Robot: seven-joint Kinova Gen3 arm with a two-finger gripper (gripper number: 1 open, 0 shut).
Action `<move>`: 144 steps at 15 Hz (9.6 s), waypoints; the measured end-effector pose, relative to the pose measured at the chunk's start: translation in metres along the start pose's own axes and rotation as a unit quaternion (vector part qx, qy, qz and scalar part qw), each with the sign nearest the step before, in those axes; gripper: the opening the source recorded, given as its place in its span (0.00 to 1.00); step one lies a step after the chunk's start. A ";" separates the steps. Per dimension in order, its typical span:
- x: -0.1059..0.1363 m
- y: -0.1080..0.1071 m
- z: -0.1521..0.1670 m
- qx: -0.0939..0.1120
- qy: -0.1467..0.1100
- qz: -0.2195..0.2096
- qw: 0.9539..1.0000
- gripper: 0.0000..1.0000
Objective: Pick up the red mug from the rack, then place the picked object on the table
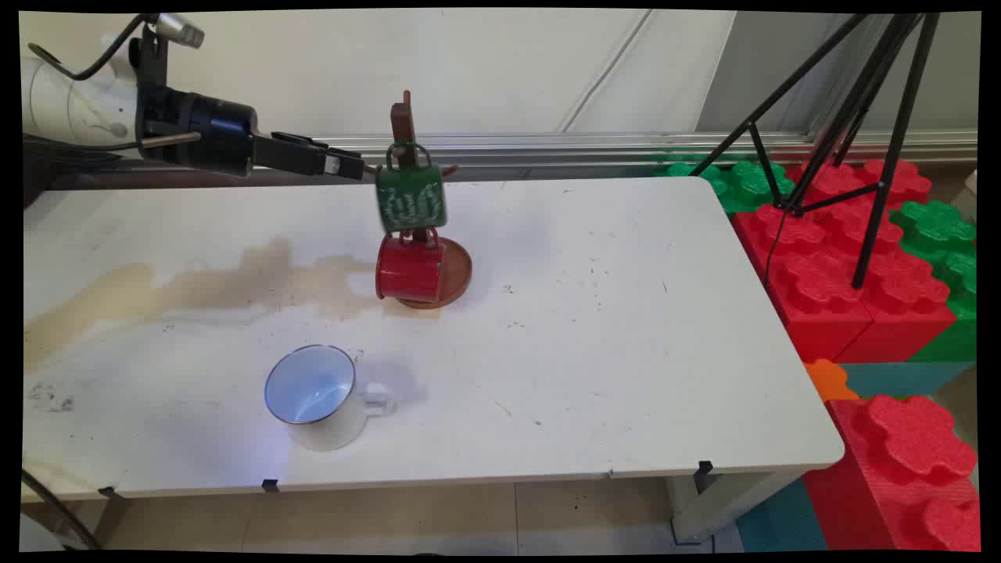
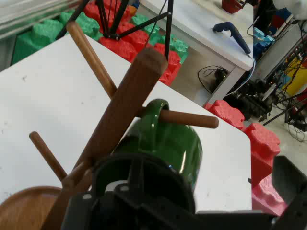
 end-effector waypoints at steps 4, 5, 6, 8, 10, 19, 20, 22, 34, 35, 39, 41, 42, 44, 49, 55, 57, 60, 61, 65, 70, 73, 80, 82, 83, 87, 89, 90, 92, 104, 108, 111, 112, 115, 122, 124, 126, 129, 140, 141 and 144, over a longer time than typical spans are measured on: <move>0.007 -0.001 -0.008 0.004 -0.001 0.028 1.000 1.00; 0.008 -0.001 -0.010 0.004 -0.001 0.032 0.999 1.00; 0.010 -0.001 -0.012 0.005 -0.001 0.039 0.999 1.00; 0.014 -0.001 -0.023 0.006 -0.004 0.058 0.998 1.00; 0.015 -0.003 -0.033 0.007 -0.008 0.074 0.997 1.00; 0.013 -0.011 -0.088 -0.001 -0.032 0.139 0.990 1.00; 0.012 -0.013 -0.095 -0.001 -0.035 0.145 0.989 1.00; 0.010 -0.016 -0.108 0.001 -0.041 0.156 0.987 1.00; -0.009 -0.026 -0.170 0.009 -0.076 0.194 0.978 1.00; -0.010 -0.026 -0.173 0.009 -0.077 0.195 0.978 1.00; -0.013 -0.027 -0.181 0.009 -0.082 0.199 0.977 1.00; -0.014 -0.028 -0.183 0.009 -0.084 0.200 0.976 1.00; -0.014 -0.028 -0.183 0.009 -0.085 0.200 0.976 1.00; -0.015 -0.029 -0.182 0.008 -0.085 0.200 0.976 1.00; -0.020 -0.035 -0.170 0.007 -0.087 0.201 0.976 1.00; -0.032 -0.042 -0.145 0.001 -0.087 0.201 0.976 1.00; -0.037 -0.045 -0.136 0.000 -0.086 0.201 0.976 1.00; -0.046 -0.050 -0.121 -0.002 -0.083 0.200 0.976 1.00; -0.050 -0.052 -0.116 -0.004 -0.083 0.201 0.976 1.00; -0.066 -0.061 -0.096 -0.016 -0.083 0.208 0.975 1.00; -0.080 -0.069 -0.080 -0.026 -0.083 0.214 0.973 1.00; -0.089 -0.075 -0.069 -0.033 -0.083 0.215 0.972 1.00; -0.103 -0.084 -0.047 -0.043 -0.079 0.214 0.973 1.00; -0.106 -0.086 -0.040 -0.045 -0.077 0.213 0.973 1.00; -0.107 -0.087 -0.036 -0.046 -0.076 0.213 0.973 1.00; -0.112 -0.092 -0.017 -0.050 -0.068 0.209 0.974 1.00; -0.114 -0.093 -0.005 -0.053 -0.064 0.207 0.975 1.00; -0.115 -0.094 0.000 -0.054 -0.062 0.206 0.975 1.00; -0.117 -0.095 0.009 -0.057 -0.059 0.205 0.975 1.00; -0.131 -0.100 0.057 -0.062 -0.049 0.182 0.980 1.00; -0.134 -0.100 0.067 -0.061 -0.047 0.174 0.982 1.00; -0.136 -0.101 0.072 -0.060 -0.046 0.171 0.982 1.00; -0.136 -0.101 0.074 -0.060 -0.046 0.170 0.983 1.00; -0.138 -0.102 0.080 -0.059 -0.046 0.167 0.983 1.00; -0.139 -0.102 0.088 -0.063 -0.042 0.166 0.983 0.00; -0.140 -0.102 0.088 -0.065 -0.043 0.167 0.983 0.00; -0.140 -0.101 0.089 -0.067 -0.043 0.167 0.983 0.00; -0.140 -0.101 0.089 -0.071 -0.043 0.168 0.982 0.00; -0.138 -0.098 0.089 -0.081 -0.039 0.169 0.982 0.00; -0.138 -0.097 0.088 -0.082 -0.039 0.169 0.981 0.00; -0.137 -0.094 0.086 -0.087 -0.038 0.170 0.981 0.00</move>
